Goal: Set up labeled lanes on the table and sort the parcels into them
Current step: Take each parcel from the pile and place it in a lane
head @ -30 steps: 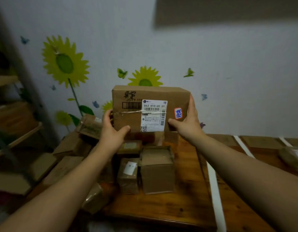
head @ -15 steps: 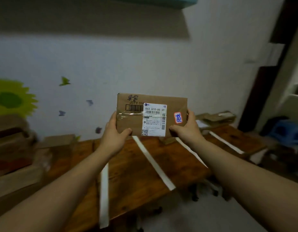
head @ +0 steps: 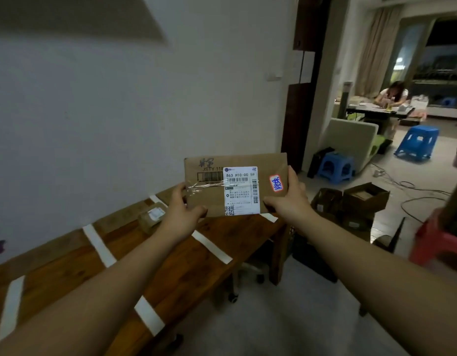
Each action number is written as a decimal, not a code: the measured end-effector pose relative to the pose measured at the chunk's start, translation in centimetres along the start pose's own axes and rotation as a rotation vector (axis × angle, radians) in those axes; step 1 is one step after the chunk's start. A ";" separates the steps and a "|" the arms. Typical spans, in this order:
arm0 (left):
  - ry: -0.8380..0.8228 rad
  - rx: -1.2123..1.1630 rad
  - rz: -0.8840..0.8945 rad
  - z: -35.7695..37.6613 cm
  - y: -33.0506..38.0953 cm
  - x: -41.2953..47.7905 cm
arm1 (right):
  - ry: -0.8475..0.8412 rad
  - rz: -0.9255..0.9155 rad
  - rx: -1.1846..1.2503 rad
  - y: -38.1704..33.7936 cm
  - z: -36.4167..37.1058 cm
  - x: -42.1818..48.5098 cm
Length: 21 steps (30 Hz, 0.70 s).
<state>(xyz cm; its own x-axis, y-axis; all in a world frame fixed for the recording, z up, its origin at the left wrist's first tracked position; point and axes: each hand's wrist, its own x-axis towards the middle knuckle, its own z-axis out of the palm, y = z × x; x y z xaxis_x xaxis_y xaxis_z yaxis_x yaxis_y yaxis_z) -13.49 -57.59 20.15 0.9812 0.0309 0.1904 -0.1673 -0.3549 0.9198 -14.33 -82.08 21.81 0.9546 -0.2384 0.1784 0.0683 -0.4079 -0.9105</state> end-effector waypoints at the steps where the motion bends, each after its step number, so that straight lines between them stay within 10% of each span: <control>1: -0.005 -0.008 -0.009 1.0 -0.4 1.5 | 0.008 0.010 -0.024 0.6 -0.2 1.4; 21: -0.131 0.108 -0.175 23.0 -4.2 26.6 | -0.117 0.064 -0.210 14.4 -7.1 29.8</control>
<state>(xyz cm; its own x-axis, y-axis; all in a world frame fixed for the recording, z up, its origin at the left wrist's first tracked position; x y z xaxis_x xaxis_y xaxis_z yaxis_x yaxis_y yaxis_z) 15.51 -76.74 13.47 0.9996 -0.0182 -0.0211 0.0105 -0.4527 0.8916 13.03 -101.31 16.63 0.9830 -0.1707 0.0677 -0.0430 -0.5722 -0.8190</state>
